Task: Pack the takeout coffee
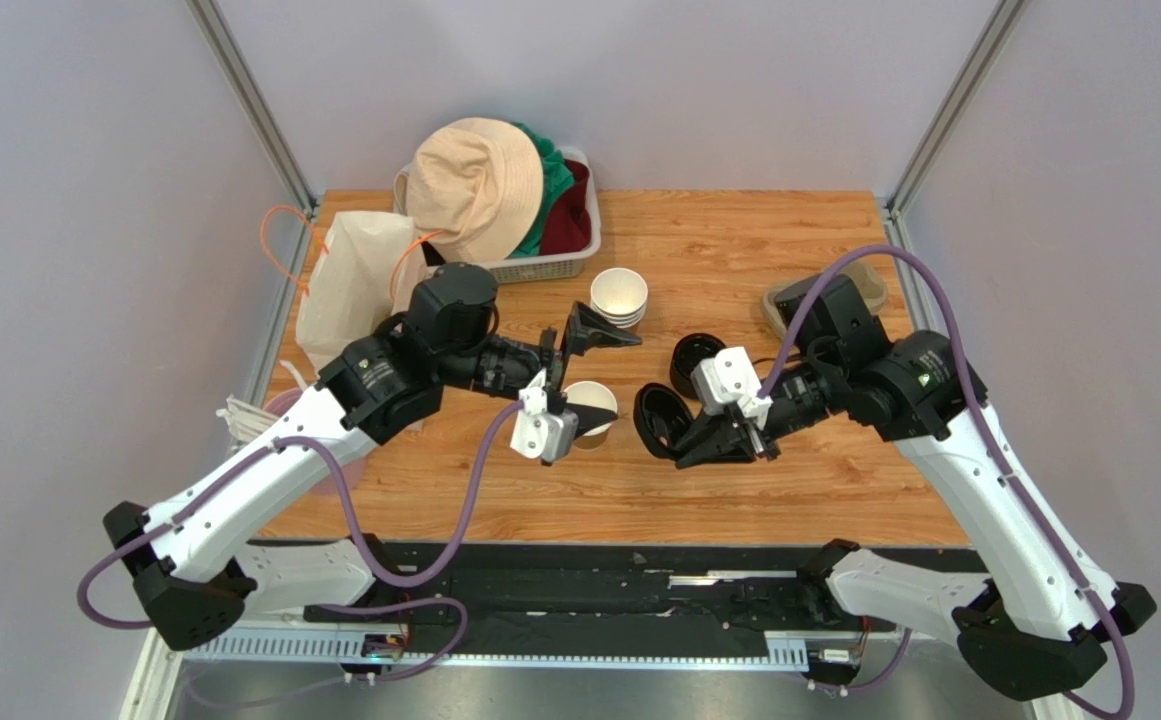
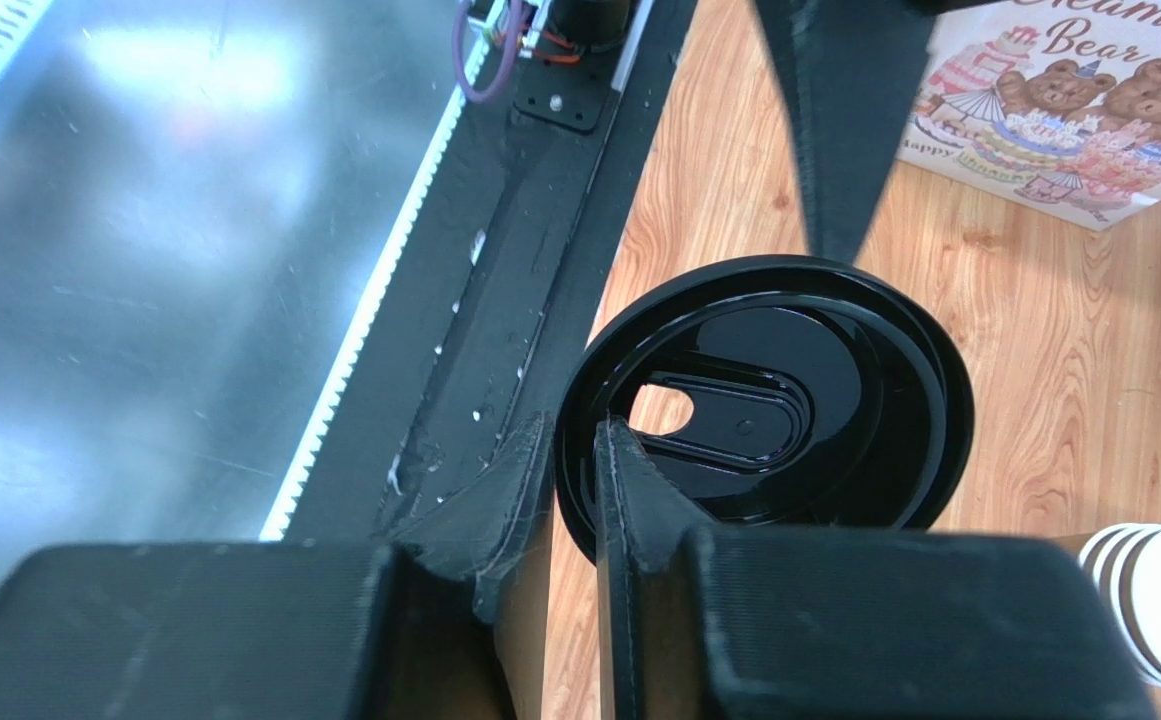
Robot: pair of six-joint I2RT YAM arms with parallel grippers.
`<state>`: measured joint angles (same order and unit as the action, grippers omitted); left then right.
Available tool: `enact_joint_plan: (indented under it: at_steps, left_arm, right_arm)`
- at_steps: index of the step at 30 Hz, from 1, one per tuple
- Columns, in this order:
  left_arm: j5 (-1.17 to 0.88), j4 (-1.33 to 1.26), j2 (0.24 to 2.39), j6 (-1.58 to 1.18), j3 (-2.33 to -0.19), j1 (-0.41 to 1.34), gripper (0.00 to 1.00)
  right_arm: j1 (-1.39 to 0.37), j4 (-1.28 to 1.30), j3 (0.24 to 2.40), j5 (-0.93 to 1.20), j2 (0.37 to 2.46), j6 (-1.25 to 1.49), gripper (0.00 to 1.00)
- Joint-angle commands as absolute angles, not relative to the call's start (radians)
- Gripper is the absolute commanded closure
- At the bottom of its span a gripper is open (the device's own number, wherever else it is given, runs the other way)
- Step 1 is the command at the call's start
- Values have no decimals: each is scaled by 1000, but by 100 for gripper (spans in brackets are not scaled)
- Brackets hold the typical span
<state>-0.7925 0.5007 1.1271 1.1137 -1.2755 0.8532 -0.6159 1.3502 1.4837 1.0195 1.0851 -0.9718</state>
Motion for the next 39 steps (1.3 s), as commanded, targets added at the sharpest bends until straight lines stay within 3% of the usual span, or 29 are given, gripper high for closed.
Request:
enact_joint_plan:
  at_steps: [1, 12, 21, 34, 39]
  left_arm:
    - [-868, 448, 1164, 1048, -1368, 894, 1]
    - [-876, 604, 1201, 1193, -1356, 950, 2]
    - [-857, 583, 1219, 1273, -1353, 951, 5]
    - [-824, 581, 1236, 1308, -1351, 1005, 37]
    - [-801, 586, 1236, 1315, -1347, 1023, 44]
  right_arm:
    - [-626, 1566, 1425, 988, 1040, -1103, 85]
    - [-627, 1617, 1430, 1015, 1028, -1209, 87]
    - [-658, 1651, 1433, 1077, 1046, -1242, 88]
    - [-673, 1661, 1427, 1138, 1042, -1259, 89]
    - [-673, 1658, 1424, 1129, 1048, -1262, 89]
